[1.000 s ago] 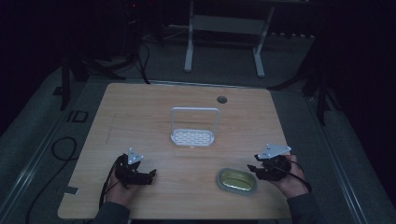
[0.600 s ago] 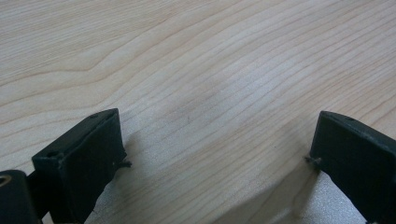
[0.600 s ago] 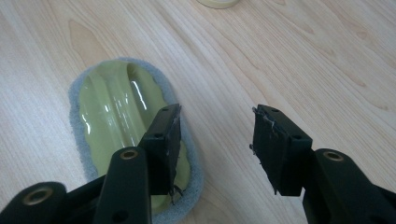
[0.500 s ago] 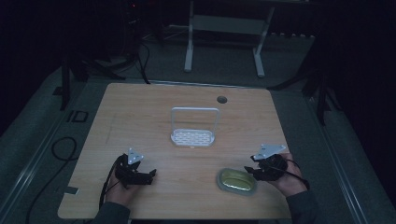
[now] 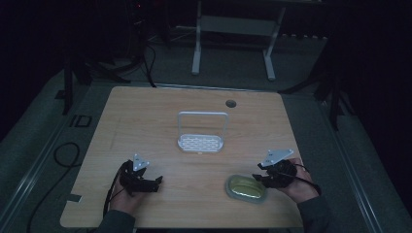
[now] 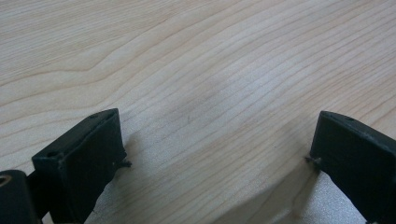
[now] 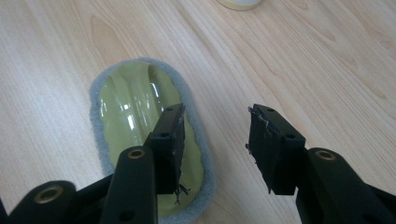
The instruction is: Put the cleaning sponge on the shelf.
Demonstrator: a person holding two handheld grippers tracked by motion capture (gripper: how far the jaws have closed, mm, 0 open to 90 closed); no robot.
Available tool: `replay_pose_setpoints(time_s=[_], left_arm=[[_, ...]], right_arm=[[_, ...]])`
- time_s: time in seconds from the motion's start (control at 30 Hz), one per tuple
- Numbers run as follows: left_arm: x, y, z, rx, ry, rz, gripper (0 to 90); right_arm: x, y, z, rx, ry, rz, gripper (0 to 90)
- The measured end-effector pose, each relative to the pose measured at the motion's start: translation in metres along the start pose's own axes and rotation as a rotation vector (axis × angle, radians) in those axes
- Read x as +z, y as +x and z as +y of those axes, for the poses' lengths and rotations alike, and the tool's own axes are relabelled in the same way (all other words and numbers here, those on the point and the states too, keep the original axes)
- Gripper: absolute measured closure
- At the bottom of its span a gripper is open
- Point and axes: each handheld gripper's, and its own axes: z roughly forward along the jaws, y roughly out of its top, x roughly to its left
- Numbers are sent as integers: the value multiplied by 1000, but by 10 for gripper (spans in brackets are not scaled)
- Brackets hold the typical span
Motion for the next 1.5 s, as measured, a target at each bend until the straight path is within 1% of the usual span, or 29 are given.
replay_pose_setpoints(time_s=[0.23,0.63,1.1,1.27,1.5], left_arm=[[0,0,0,0,0,0,27],[0,0,0,0,0,0,27],[0,0,0,0,0,0,27],[0,0,0,0,0,0,27],[0,0,0,0,0,0,27]], right_arm=[[0,2,5,-23,12,19,562],[-2,6,13,-61,41,40,550],[-1,9,19,-86,74,65,528],[0,11,23,-94,86,81,523],[0,10,25,-101,94,87,515]])
